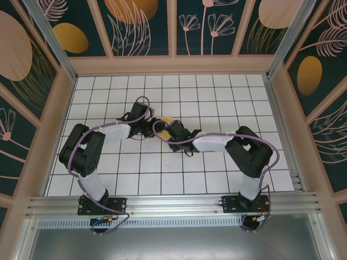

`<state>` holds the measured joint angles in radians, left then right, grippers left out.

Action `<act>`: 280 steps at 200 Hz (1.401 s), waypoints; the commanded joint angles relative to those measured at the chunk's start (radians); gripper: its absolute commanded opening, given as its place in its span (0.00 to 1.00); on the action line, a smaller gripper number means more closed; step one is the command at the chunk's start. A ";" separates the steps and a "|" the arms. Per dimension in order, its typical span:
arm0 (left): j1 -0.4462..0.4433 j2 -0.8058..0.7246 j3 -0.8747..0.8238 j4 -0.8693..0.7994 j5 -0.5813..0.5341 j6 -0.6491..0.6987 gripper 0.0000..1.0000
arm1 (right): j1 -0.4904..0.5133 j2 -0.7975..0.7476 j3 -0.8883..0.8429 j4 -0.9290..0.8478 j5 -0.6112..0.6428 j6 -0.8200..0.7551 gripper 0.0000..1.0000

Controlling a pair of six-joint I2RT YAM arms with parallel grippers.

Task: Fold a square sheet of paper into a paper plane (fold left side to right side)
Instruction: Fourth fold the wing at the center of the table.

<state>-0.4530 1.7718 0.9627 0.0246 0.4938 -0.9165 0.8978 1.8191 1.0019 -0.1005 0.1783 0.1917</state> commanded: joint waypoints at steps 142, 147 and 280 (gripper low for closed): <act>0.135 -0.165 -0.009 -0.047 0.032 0.085 0.43 | -0.064 -0.023 0.024 0.002 -0.280 0.011 0.16; 0.133 -0.162 -0.028 -0.025 0.044 0.077 0.41 | -0.069 -0.022 0.027 0.001 -0.290 0.011 0.16; 0.005 0.052 0.004 0.119 0.109 0.015 0.34 | -0.221 -0.008 0.008 0.037 -0.613 -0.001 0.15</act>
<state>-0.4461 1.8023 0.9314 0.0998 0.5835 -0.8833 0.6979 1.8183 1.0126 -0.0925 -0.3382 0.1921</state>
